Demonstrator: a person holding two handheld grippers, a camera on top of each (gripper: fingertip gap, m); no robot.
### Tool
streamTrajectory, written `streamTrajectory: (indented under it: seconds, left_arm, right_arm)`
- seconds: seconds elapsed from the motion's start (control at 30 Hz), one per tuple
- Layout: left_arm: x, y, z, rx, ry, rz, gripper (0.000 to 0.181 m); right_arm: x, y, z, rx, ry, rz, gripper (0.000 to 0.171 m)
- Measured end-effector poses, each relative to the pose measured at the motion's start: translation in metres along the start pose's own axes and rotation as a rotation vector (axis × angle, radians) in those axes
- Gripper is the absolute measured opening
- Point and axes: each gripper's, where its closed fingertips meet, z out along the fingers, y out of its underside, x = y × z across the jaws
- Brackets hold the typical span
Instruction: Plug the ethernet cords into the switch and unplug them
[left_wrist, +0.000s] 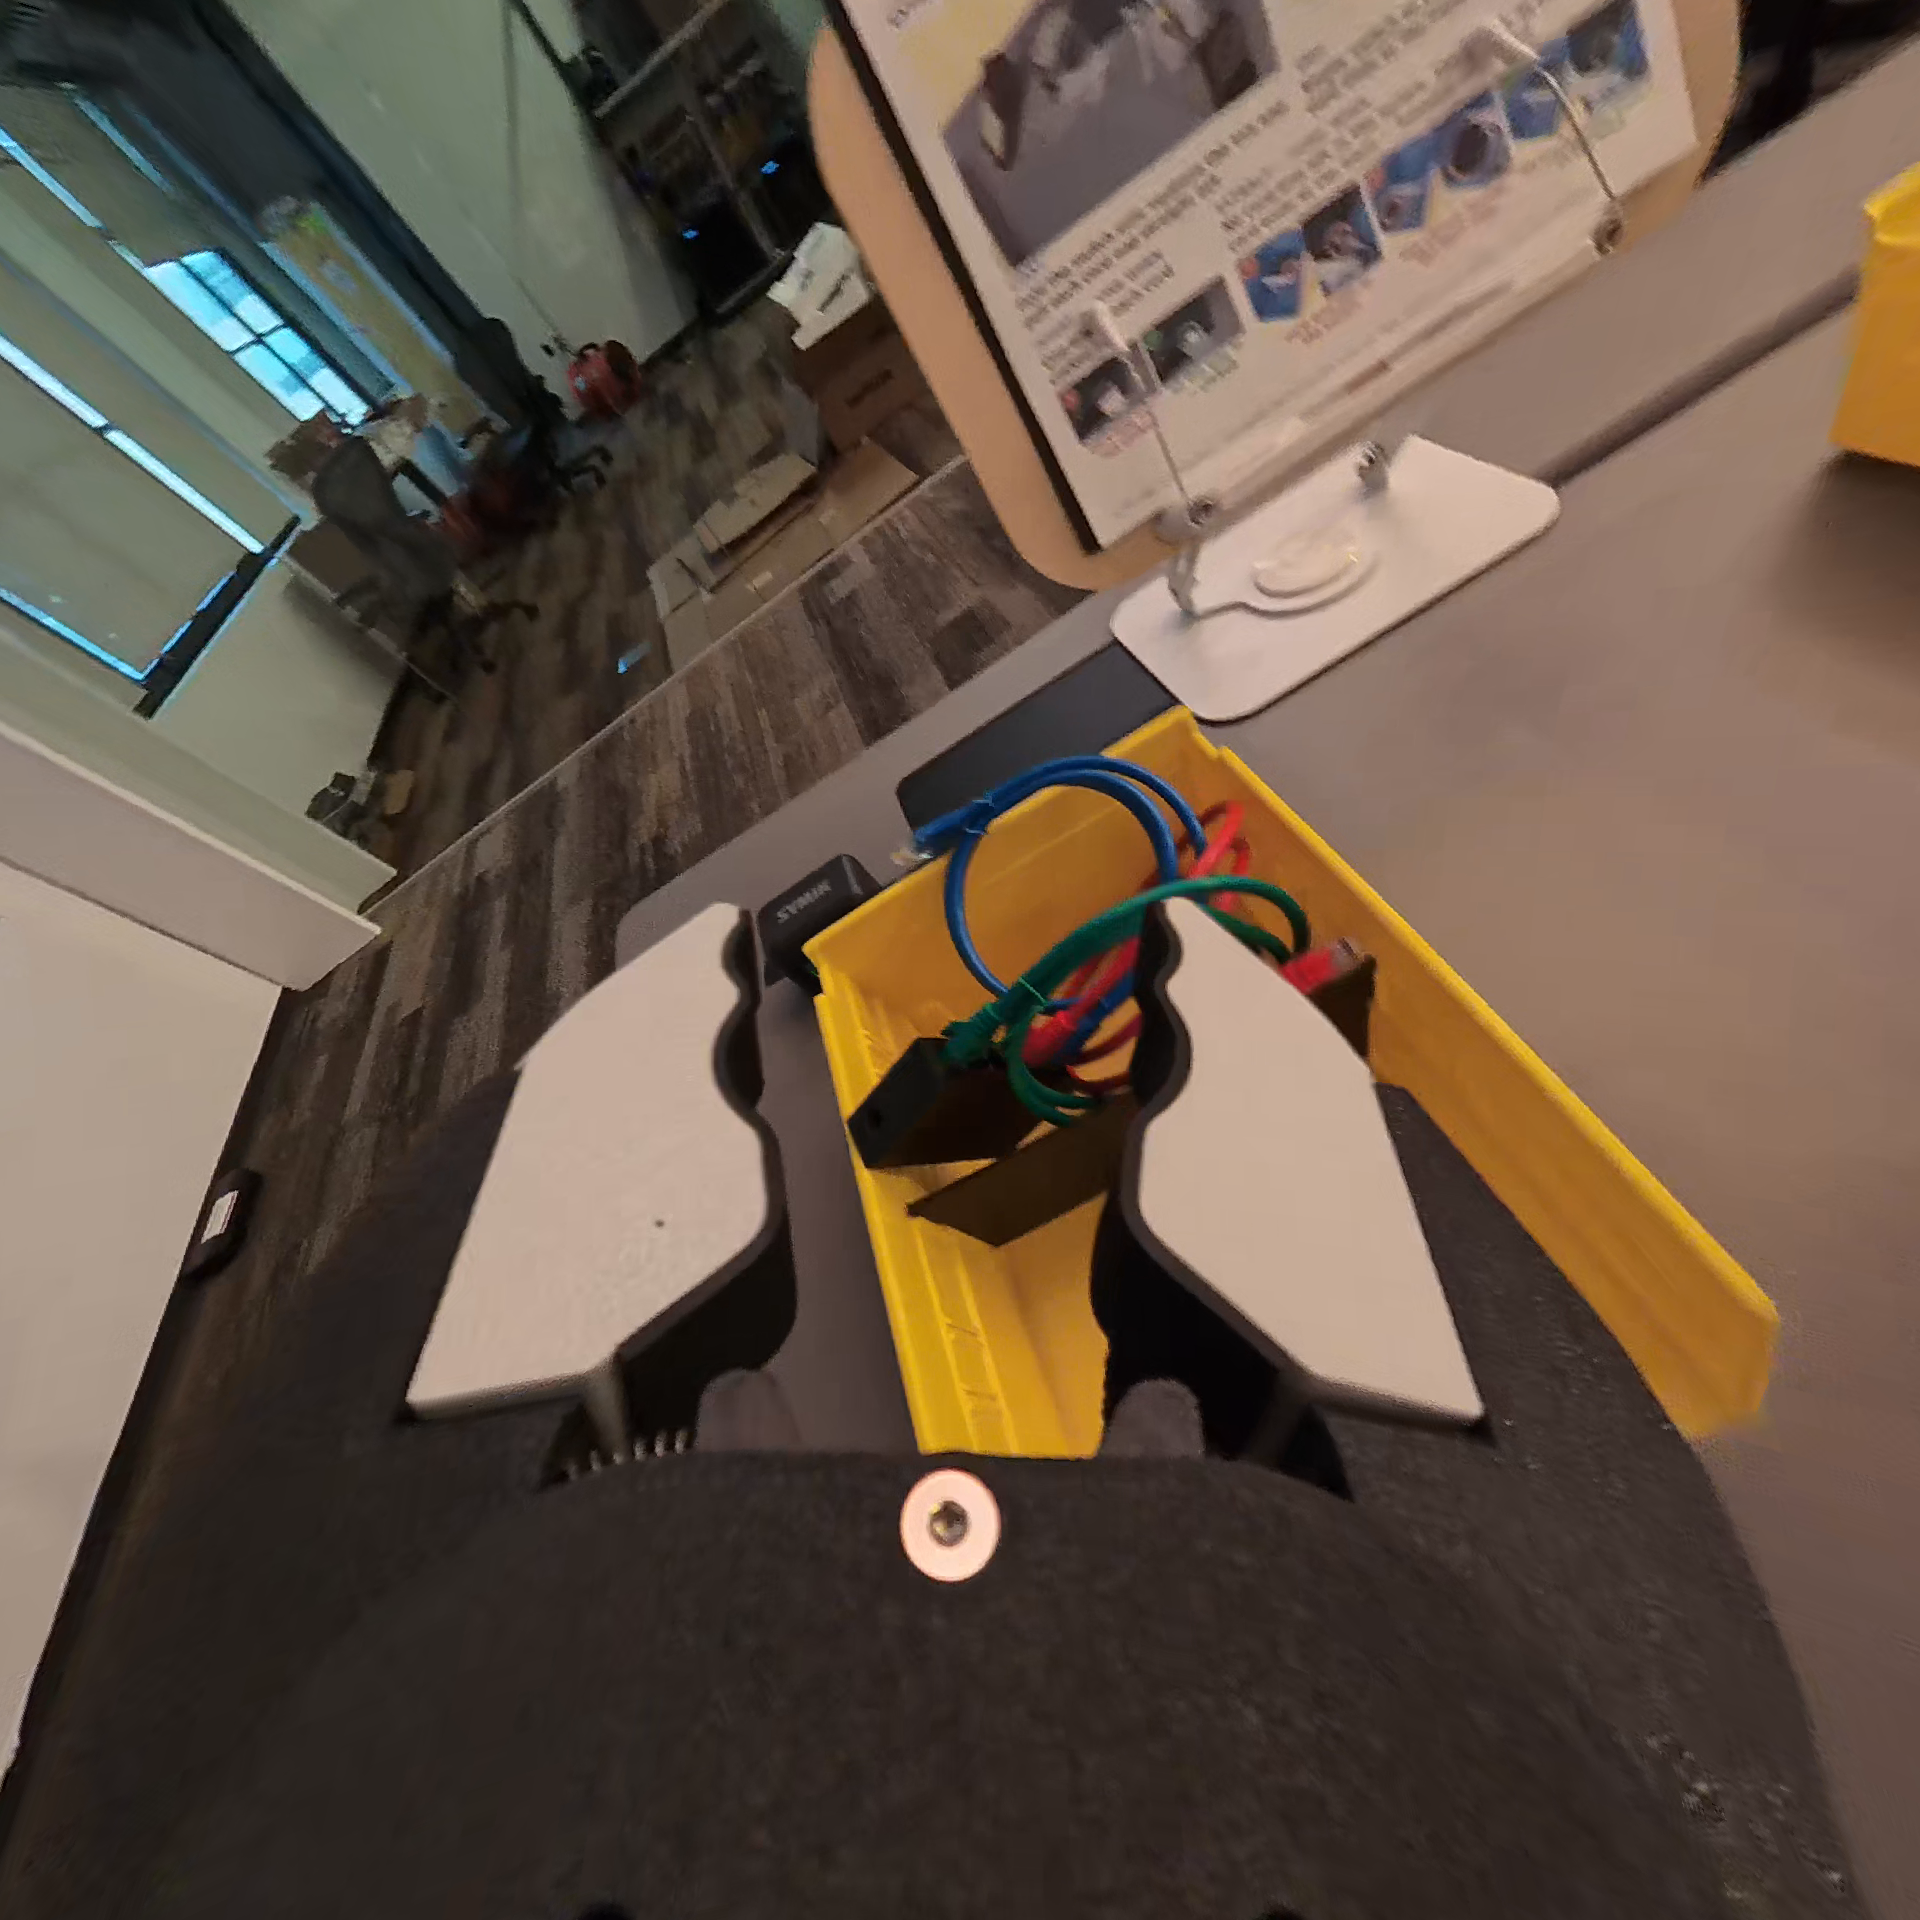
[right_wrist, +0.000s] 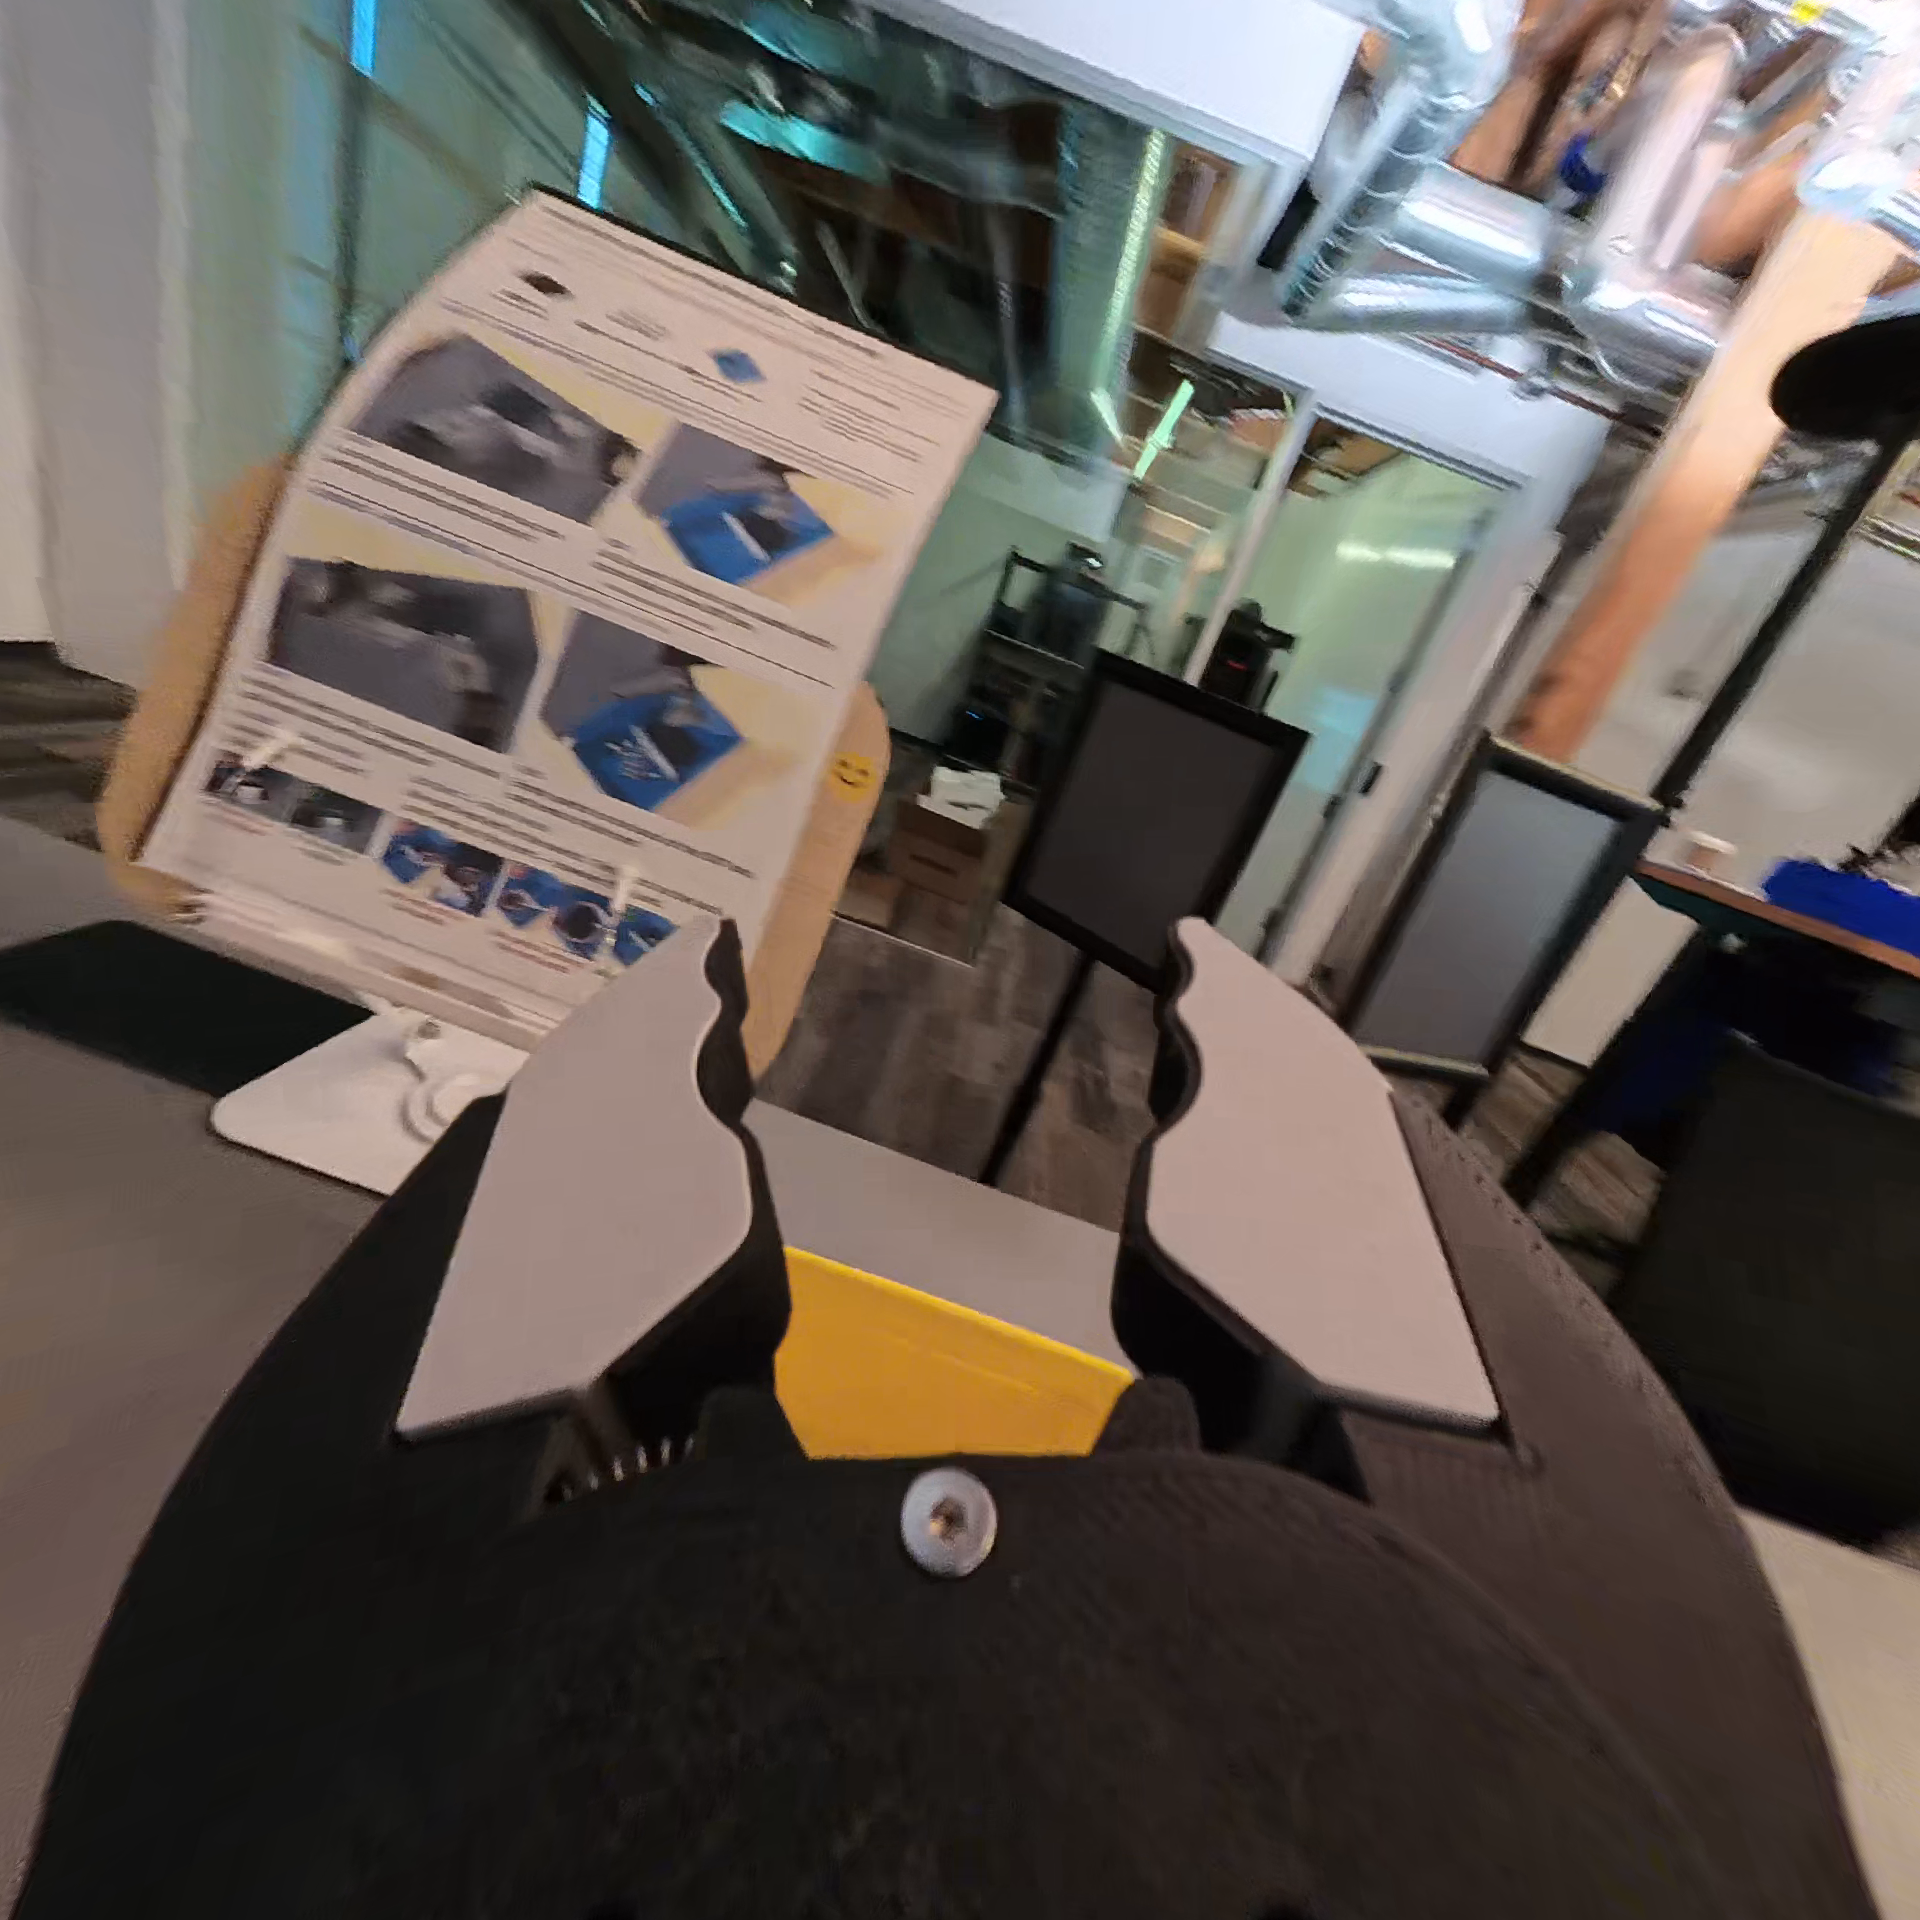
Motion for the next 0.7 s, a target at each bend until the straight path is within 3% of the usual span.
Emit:
streamTrajectory:
  seconds: [0.3,0.43,0.5,0.57,0.63,0.7]
  left_arm:
    - [0.008,0.053,0.03,-0.22,0.036,0.413,0.05]
    - [0.002,0.094,0.065,-0.324,0.166,0.642,0.05]
    - [0.005,0.11,0.082,-0.3,0.242,0.75,0.039]
    - [0.001,0.124,0.097,-0.329,0.267,0.793,0.045]
    - [-0.002,0.134,0.108,-0.379,0.307,0.762,0.061]
    - [-0.005,0.141,0.114,-0.415,0.348,0.755,0.062]
  right_arm:
    - [-0.029,-0.008,0.002,0.094,-0.035,-0.196,0.063]
    - [-0.04,-0.009,0.002,0.111,-0.076,-0.226,0.062]
    - [-0.045,-0.006,0.004,0.094,-0.095,-0.239,0.062]
    - [-0.05,-0.001,0.007,0.072,-0.108,-0.266,0.062]
    - [-0.054,0.003,0.009,0.055,-0.115,-0.3,0.063]
    - [-0.057,0.006,0.011,0.045,-0.117,-0.326,0.063]
